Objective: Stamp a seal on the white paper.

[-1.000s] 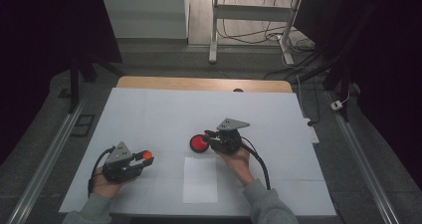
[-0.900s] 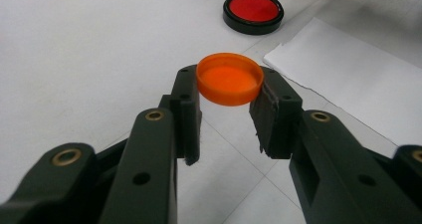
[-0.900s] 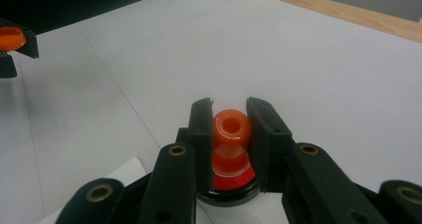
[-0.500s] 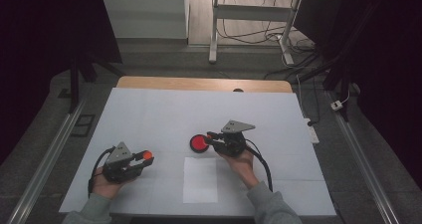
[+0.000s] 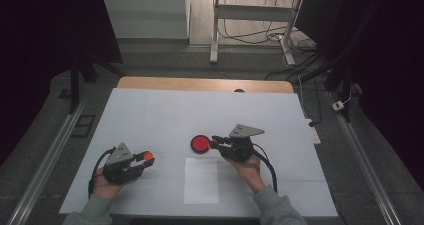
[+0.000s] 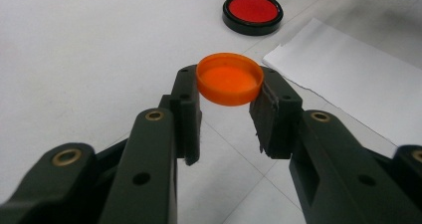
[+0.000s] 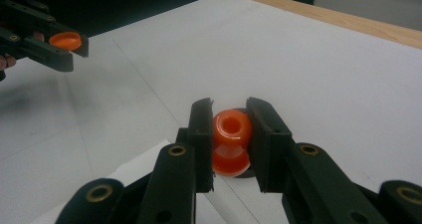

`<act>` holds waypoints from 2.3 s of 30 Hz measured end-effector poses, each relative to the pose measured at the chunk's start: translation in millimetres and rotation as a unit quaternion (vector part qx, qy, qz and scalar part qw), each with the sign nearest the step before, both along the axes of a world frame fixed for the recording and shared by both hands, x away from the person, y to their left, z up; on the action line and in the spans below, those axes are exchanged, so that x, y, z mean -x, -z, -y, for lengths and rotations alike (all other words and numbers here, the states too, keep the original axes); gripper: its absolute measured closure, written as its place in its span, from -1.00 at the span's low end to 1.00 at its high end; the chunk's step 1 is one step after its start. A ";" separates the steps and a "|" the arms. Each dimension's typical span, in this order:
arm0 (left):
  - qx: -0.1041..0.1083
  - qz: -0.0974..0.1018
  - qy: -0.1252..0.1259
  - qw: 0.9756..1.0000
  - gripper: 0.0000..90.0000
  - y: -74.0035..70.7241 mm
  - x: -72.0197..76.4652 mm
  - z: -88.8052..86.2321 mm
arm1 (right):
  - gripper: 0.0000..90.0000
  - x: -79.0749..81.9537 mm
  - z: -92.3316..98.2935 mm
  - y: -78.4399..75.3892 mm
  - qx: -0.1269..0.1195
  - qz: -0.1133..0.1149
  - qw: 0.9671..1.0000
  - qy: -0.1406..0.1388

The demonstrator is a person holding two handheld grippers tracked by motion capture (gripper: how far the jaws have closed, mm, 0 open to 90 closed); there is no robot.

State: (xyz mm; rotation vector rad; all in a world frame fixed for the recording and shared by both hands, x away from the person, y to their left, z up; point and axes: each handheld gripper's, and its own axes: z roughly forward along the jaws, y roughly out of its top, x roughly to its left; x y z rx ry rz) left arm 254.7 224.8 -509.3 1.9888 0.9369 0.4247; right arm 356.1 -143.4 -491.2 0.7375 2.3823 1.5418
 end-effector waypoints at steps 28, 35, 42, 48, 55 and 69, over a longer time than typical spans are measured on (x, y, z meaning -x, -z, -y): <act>-0.001 0.001 0.001 1.000 0.44 0.0 0.2 0.2 | 0.61 23.8 14.7 2.5 0.001 -0.005 1.000 -0.014; 0.000 0.001 -0.001 1.000 0.44 -0.1 0.0 -0.1 | 0.61 34.6 15.4 3.6 0.004 -0.010 1.000 -0.028; -0.002 -0.001 0.001 1.000 0.44 0.9 -0.6 0.2 | 0.61 47.5 7.9 6.5 0.012 -0.015 0.999 -0.051; -0.002 -0.002 0.000 1.000 0.44 0.9 -0.3 0.3 | 0.61 51.7 -0.6 10.5 0.019 -0.020 0.997 -0.067; -0.001 -0.004 0.001 1.000 0.44 1.2 -0.7 0.3 | 0.61 51.1 -8.2 17.9 0.029 -0.025 0.997 -0.074; -0.001 -0.003 0.001 1.000 0.44 1.3 -0.6 0.1 | 0.60 52.7 -18.3 30.3 0.061 -0.025 0.995 -0.081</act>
